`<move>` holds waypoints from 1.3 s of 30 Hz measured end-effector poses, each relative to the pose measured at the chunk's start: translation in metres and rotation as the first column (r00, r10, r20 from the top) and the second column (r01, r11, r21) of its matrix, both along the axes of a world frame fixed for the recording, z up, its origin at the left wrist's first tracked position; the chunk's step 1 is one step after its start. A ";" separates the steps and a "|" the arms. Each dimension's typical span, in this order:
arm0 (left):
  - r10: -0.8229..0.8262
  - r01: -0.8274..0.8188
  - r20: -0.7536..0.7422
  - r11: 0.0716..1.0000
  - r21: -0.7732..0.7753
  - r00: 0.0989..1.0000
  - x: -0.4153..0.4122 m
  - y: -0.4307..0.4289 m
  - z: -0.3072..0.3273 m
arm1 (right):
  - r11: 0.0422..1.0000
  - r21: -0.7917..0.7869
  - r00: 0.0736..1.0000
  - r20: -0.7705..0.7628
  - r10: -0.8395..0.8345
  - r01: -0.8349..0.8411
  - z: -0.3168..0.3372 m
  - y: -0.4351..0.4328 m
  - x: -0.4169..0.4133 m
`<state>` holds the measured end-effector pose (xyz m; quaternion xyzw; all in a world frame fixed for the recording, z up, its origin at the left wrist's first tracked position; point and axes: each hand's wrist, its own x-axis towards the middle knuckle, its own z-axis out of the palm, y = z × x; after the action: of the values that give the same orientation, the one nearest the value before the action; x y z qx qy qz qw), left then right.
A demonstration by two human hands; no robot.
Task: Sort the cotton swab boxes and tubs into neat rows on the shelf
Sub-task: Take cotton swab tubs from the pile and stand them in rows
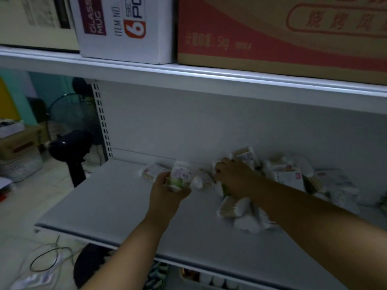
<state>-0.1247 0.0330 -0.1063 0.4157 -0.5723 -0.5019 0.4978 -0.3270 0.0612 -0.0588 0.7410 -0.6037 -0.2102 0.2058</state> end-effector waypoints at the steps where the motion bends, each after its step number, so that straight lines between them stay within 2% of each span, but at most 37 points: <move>1: 0.008 -0.008 -0.024 1.000 0.027 1.000 0.001 0.002 -0.003 | 1.000 0.002 1.000 0.019 0.001 -0.001 0.000 -0.003 0.000; 5: 0.036 -0.030 -0.066 0.995 0.093 0.997 0.006 0.002 -0.009 | 0.999 -0.021 0.964 0.262 0.048 -0.043 0.001 -0.007 -0.004; 9: 0.084 -0.072 -0.093 0.989 0.128 0.992 0.005 -0.002 -0.012 | 0.997 -0.026 0.918 0.388 0.083 -0.079 0.008 -0.010 -0.011; 11: 0.089 -0.067 -0.133 0.985 0.161 0.987 0.003 -0.002 -0.011 | 0.997 -0.015 0.870 0.488 0.068 -0.069 0.010 -0.011 -0.012; 13: 0.087 -0.043 -0.211 0.978 0.204 0.974 0.003 -0.002 -0.009 | 0.999 0.007 0.773 0.635 0.020 -0.032 0.014 -0.012 -0.012; 18: 0.044 0.034 -0.320 0.972 0.233 0.946 0.011 -0.006 -0.008 | 0.996 -0.051 0.408 0.913 0.019 0.068 0.020 -0.010 -0.011; 22: 0.016 0.078 -0.406 0.974 0.213 0.914 0.014 -0.008 -0.004 | 0.963 0.011 -0.020 1.000 -0.006 0.271 0.023 -0.009 -0.002; 24: 0.001 0.118 -0.467 0.967 0.225 0.884 0.015 -0.008 -0.001 | 0.936 0.039 -0.143 0.990 0.012 0.349 0.024 -0.008 0.002; 25: -0.007 0.136 -0.491 0.964 0.229 0.871 0.015 -0.008 0.000 | 0.925 0.057 -0.234 0.972 0.035 0.375 0.025 -0.007 0.004; 27: -0.022 0.178 -0.535 0.954 0.242 0.845 0.013 -0.008 0.002 | 0.923 0.143 -0.546 0.834 0.082 0.356 0.028 -0.001 0.011; 28: -0.030 0.199 -0.550 0.947 0.251 0.834 0.010 -0.007 0.004 | 0.931 0.173 -0.671 0.736 0.094 0.320 0.029 0.002 0.016; 29: -0.040 0.219 -0.561 0.942 0.256 0.827 0.007 -0.005 0.006 | 0.934 0.185 -0.742 0.661 0.112 0.306 0.030 0.006 0.019; 34: -0.170 0.351 -0.587 0.913 0.208 0.792 -0.026 0.009 0.022 | 0.887 0.234 -0.841 0.480 0.250 0.397 0.028 0.032 0.020; 36: -0.232 0.395 -0.573 0.901 0.178 0.786 -0.045 0.017 0.034 | 0.853 0.243 -0.816 0.492 0.303 0.462 0.031 0.046 0.012; 39: -0.266 0.412 -0.580 0.901 0.134 0.770 -0.079 0.036 0.050 | 0.826 0.147 -0.757 0.510 0.407 0.544 0.041 0.077 -0.007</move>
<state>-0.2033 0.0692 -0.0564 0.2033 -0.4027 -0.7501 0.4835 -0.3341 0.1380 -0.0180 0.2291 -0.4938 0.7620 -0.3508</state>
